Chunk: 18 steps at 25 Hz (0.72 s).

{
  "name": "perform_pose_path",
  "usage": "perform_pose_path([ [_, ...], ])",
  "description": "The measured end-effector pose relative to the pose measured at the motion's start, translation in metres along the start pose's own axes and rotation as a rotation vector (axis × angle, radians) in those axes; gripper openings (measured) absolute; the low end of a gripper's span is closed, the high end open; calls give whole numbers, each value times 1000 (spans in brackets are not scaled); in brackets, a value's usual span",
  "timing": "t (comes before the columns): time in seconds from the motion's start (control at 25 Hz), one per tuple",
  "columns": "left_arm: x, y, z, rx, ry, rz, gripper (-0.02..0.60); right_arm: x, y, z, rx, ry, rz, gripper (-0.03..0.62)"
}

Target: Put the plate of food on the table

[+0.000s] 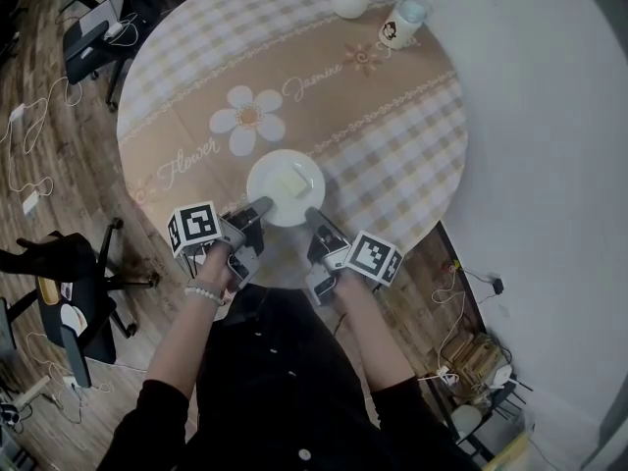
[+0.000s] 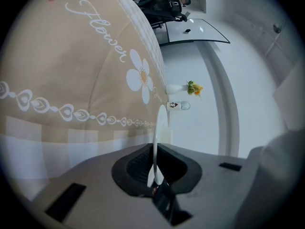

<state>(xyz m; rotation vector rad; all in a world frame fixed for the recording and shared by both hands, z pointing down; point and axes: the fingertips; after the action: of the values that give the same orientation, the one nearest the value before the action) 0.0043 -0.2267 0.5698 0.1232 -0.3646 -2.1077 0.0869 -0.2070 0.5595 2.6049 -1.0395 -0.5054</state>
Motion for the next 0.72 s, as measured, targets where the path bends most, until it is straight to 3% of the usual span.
perform_pose_path([
  [0.72, 3, 23, 43, 101, -43, 58, 17, 3, 17, -40, -111, 34, -5, 15],
])
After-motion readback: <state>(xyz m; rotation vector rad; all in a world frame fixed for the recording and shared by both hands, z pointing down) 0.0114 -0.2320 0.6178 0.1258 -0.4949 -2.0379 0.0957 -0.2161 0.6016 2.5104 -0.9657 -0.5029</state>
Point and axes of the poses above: the fingertips, and each gripper's own axes: y forward along the fingers, z to its left, x out of its top, and after that the axes turned 1 degree about -x, right-handed
